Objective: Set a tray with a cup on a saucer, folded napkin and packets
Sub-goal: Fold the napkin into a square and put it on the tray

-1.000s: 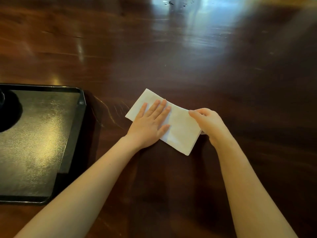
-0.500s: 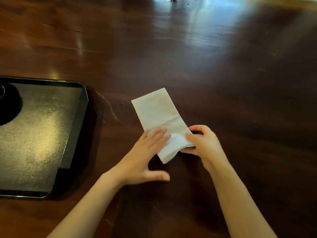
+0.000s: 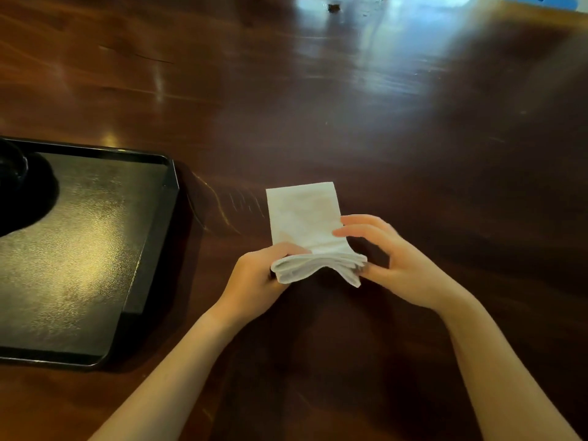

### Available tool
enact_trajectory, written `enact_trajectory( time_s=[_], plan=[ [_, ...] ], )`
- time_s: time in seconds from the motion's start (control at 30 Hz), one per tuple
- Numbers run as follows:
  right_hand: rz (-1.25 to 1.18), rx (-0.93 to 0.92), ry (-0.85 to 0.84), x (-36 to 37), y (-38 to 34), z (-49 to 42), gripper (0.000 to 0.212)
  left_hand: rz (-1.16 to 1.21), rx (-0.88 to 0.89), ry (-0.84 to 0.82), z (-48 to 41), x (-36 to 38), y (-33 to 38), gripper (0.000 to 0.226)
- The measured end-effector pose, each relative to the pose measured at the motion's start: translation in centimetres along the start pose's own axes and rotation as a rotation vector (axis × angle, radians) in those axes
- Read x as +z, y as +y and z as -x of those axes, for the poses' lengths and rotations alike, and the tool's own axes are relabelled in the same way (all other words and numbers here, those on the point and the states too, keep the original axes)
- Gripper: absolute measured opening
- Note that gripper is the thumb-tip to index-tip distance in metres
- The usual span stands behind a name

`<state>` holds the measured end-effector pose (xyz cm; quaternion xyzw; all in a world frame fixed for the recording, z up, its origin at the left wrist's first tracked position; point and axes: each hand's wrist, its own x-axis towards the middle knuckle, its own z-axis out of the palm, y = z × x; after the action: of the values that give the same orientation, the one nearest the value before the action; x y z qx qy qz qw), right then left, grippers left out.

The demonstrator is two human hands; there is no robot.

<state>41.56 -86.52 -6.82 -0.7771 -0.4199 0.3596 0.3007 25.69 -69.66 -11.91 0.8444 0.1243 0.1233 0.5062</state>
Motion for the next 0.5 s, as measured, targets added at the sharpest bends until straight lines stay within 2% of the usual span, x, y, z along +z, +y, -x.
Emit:
enact_trajectory(
  time_s=[0.1, 0.17, 0.2, 0.3, 0.37, 0.5],
  plan=[
    [-0.210, -0.007, -0.059, 0.4, -0.2, -1.5, 0.034, 0.094, -0.068, 0.018, -1.0, -0.5, -0.1, 0.025],
    [-0.353, 0.007, -0.054, 0.4, -0.1, -1.8, 0.028, 0.068, -0.114, 0.035, -1.9, -0.7, -0.2, 0.029],
    [-0.412, 0.005, -0.046, 0.4, 0.0, -1.8, 0.031, 0.055, -0.138, 0.044, -2.3, -0.7, -0.2, 0.030],
    [-0.506, -0.008, -0.079, 0.9, 0.3, -2.0, 0.059, 0.057, -0.218, 0.081, -3.5, -0.7, -0.5, 0.036],
    [-0.444, -0.007, 0.043, 1.8, 0.2, -2.8, 0.058, 0.110, -0.231, 0.125, -4.0, -0.5, -0.7, 0.027],
    [-0.478, 0.067, 0.492, 3.2, -0.7, -5.1, 0.009, 0.259, -0.309, 0.314, -5.0, 0.9, -0.2, 0.018]
  ],
)
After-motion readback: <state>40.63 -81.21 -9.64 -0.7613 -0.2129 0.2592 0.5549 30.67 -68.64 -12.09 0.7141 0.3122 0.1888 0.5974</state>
